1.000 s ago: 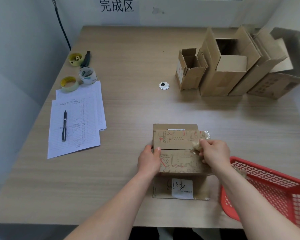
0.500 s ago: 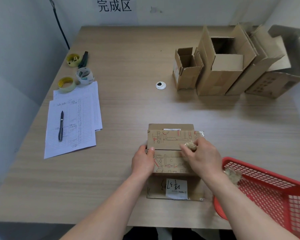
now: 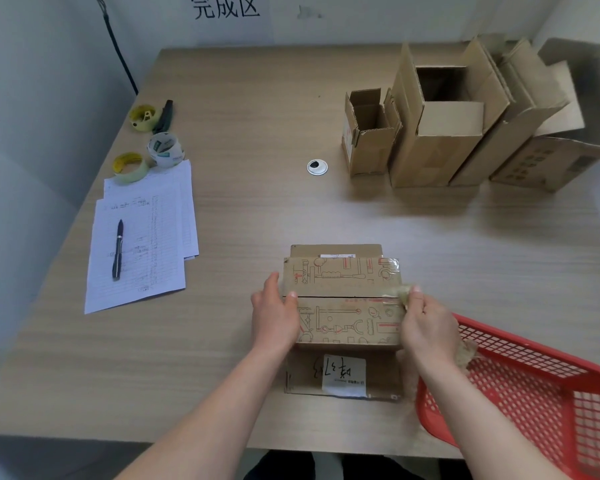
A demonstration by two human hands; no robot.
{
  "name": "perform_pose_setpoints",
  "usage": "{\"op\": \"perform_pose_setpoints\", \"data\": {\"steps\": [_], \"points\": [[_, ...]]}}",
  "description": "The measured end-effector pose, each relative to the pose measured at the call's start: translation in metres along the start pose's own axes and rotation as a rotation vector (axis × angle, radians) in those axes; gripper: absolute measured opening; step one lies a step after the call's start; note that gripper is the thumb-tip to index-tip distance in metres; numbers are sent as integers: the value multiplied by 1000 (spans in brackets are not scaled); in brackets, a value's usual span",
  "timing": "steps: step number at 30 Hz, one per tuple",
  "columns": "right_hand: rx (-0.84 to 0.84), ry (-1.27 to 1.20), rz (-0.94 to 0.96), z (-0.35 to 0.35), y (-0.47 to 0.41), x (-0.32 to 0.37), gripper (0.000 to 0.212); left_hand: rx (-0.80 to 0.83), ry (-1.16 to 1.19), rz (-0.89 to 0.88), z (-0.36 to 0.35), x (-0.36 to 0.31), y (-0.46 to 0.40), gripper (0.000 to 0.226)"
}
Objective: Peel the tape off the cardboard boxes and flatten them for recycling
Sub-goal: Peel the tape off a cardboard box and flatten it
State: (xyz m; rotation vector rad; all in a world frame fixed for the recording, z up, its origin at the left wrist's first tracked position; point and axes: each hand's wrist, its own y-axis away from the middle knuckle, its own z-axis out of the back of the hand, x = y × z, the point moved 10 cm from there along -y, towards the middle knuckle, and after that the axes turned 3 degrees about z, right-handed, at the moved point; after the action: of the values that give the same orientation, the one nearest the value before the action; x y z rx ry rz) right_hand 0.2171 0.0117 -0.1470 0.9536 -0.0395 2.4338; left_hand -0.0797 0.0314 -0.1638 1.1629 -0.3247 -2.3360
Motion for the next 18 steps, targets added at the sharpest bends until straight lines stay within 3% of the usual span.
{"op": "perform_pose_setpoints", "data": {"steps": [3, 6, 8, 12, 18], "points": [[-34, -68, -26, 3, 2, -5, 55, -79, -261, -272, 2, -33, 3, 60], [-89, -168, -30, 9, 7, 0, 50, 8, -408, -452, -12, -51, 9, 56], [-90, -219, 27, 9, 7, 13, 37, 75, -531, -456, -20, -47, 12, 54], [-33, -289, 147, -16, -3, 35, 17, 44, -758, -458, -13, -45, 14, 74], [55, -295, 104, -46, -24, 57, 41, 135, -753, -419, -7, -35, 1, 94]]}}
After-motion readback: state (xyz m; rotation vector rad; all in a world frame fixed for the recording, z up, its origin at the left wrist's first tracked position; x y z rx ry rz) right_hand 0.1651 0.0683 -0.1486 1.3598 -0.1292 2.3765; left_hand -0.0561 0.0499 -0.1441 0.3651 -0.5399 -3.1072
